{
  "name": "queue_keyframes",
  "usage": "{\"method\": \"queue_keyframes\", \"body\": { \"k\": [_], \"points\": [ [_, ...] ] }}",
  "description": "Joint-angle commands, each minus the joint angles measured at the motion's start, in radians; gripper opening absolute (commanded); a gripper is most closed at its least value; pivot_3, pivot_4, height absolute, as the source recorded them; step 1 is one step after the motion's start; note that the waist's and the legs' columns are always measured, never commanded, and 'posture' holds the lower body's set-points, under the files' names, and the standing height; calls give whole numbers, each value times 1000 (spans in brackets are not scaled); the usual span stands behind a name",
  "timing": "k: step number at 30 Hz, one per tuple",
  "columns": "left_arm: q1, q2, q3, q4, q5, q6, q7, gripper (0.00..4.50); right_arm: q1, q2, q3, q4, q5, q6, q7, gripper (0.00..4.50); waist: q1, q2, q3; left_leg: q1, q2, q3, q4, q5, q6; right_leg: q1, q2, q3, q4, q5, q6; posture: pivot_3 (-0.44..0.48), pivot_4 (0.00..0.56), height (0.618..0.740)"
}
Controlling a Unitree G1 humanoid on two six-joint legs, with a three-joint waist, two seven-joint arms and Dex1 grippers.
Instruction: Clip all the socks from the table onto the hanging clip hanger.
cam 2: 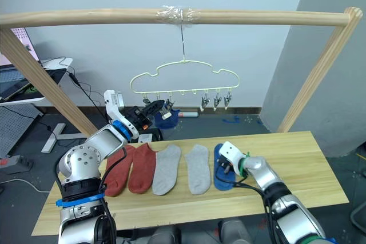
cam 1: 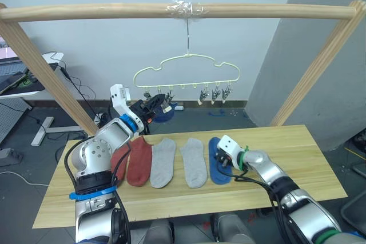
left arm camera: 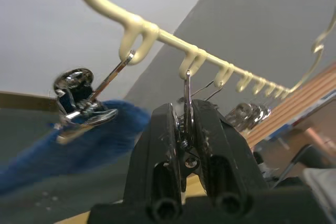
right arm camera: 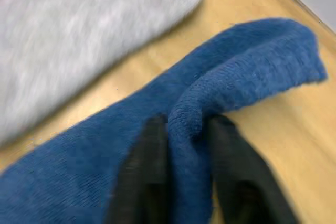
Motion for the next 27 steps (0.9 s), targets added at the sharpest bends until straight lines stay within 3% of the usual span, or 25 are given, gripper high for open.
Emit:
{"method": "queue_keyframes", "body": {
  "k": [1,9,13,27],
  "points": [
    [-22,2,38,6,-65,36,27,170,69,-49,-21,-160,16,56,64,45,0,0,0,-1,0,0,0,0,0,-1,0,0,0,0,0,-49,119,740],
    [-30,-1,67,40,-162,92,63,170,163,-80,-151,-757,310,429,197,45,-7,0,1,-4,0,0,0,0,0,-4,0,0,0,0,0,-61,113,740],
    [-35,-5,74,49,-208,109,76,170,161,-39,-177,-946,485,647,201,45,-4,0,0,-4,0,-2,-1,0,0,-4,0,-2,0,0,-1,-71,107,740],
    [-20,-9,48,18,-280,123,84,170,34,102,-152,-922,543,712,120,45,0,0,1,-9,0,-2,-4,-1,-1,-5,0,-2,-11,0,0,-71,112,740]
  ]
}}
